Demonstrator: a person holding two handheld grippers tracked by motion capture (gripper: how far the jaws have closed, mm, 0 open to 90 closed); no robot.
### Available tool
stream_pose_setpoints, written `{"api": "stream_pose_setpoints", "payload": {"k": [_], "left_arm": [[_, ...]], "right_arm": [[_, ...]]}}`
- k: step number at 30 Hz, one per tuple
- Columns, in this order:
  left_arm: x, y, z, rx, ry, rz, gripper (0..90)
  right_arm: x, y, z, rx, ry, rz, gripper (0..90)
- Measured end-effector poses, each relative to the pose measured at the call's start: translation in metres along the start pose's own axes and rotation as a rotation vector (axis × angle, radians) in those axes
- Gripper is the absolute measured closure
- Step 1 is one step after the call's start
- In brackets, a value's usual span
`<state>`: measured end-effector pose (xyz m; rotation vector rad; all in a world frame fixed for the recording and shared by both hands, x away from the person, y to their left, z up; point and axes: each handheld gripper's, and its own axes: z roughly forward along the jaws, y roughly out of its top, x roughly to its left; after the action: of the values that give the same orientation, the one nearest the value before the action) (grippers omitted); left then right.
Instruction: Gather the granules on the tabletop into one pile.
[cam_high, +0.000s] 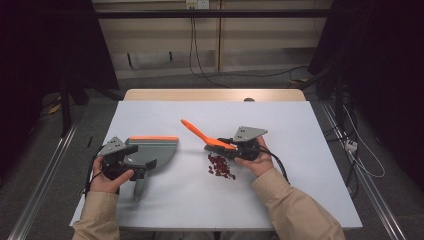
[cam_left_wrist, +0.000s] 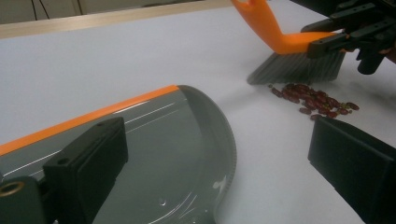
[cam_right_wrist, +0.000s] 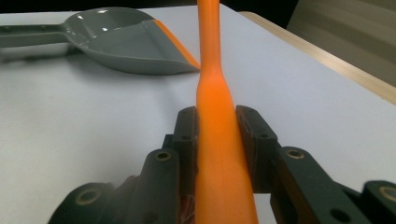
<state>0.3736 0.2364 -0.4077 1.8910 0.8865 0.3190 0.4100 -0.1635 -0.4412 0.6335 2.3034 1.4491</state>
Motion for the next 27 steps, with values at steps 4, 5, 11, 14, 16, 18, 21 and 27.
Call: {"api": "stream_pose_setpoints", "payload": {"k": [4, 5, 11, 14, 16, 18, 21, 27], "left_arm": [[-0.001, 0.0, 0.001, 0.006, 0.0, -0.002, 4.6], [-0.001, 0.0, 0.001, 0.006, 0.001, -0.003, 4.6], [-0.002, 0.0, 0.001, 0.018, 0.002, 0.007, 4.6], [-0.002, 0.0, 0.002, 0.019, 0.002, 0.007, 4.6], [-0.002, 0.0, 0.002, 0.017, 0.001, 0.008, 4.6], [-0.002, 0.0, 0.001, 0.016, 0.002, 0.012, 4.6], [-0.002, 0.0, 0.001, 0.016, 0.003, 0.012, 4.6], [-0.003, 0.0, 0.002, 0.015, 0.0, 0.004, 4.6]], "right_arm": [[0.004, -0.003, -0.006, -0.014, 0.031, 0.012, 71.3], [0.005, -0.004, -0.007, -0.014, 0.038, 0.005, 71.2], [0.008, -0.006, -0.012, -0.02, 0.072, 0.0, 71.3], [0.011, -0.006, -0.014, -0.02, 0.077, -0.005, 71.3], [0.012, -0.005, -0.015, -0.027, 0.067, -0.002, 71.3], [0.012, -0.005, -0.016, -0.045, 0.055, 0.003, 71.3], [0.012, -0.002, -0.017, -0.064, 0.024, 0.029, 71.3], [0.024, 0.011, -0.018, -0.096, -0.025, 0.104, 71.3]]}}
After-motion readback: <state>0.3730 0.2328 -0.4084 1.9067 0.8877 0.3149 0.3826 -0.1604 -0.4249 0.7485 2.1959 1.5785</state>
